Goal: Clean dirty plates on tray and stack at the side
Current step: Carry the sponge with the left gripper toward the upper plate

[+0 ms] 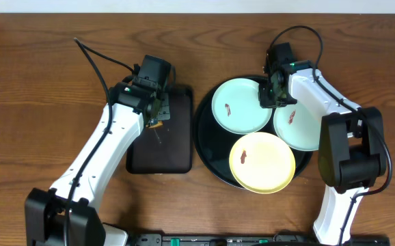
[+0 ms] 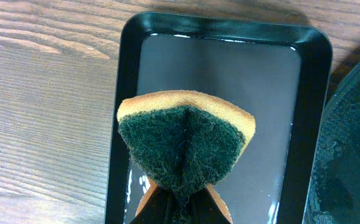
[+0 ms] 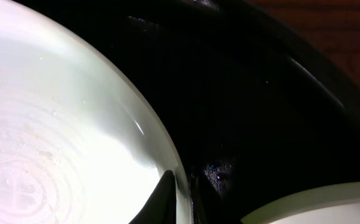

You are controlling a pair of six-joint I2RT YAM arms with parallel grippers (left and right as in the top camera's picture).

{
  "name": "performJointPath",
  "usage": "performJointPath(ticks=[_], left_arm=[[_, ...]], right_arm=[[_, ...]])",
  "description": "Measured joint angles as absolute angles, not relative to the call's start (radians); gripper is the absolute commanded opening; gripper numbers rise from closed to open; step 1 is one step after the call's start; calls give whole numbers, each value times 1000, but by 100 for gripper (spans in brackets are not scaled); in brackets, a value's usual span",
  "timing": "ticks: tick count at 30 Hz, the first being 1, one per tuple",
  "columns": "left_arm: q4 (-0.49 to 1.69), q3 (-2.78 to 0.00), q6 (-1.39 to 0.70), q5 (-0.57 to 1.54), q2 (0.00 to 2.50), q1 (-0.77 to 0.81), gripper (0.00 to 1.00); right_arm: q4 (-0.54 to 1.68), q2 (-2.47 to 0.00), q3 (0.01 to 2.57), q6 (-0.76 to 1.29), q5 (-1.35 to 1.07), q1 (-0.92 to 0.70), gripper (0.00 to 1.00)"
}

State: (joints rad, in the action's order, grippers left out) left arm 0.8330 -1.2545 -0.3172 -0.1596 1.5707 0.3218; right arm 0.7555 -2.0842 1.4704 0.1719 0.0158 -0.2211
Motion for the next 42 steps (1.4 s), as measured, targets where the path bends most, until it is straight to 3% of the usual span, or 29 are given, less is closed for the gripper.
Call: performJointPath(ticks=[3, 8, 42], left_arm=[[833, -1254, -317, -160, 1584, 322, 8], [833, -1254, -317, -160, 1599, 322, 8], [942, -1396, -306, -133, 1626, 322, 7]], right_arm=[[756, -2084, 1470, 172, 16, -221, 9], [757, -2084, 1470, 168, 15, -221, 1], [759, -2084, 1470, 164, 14, -221, 1]])
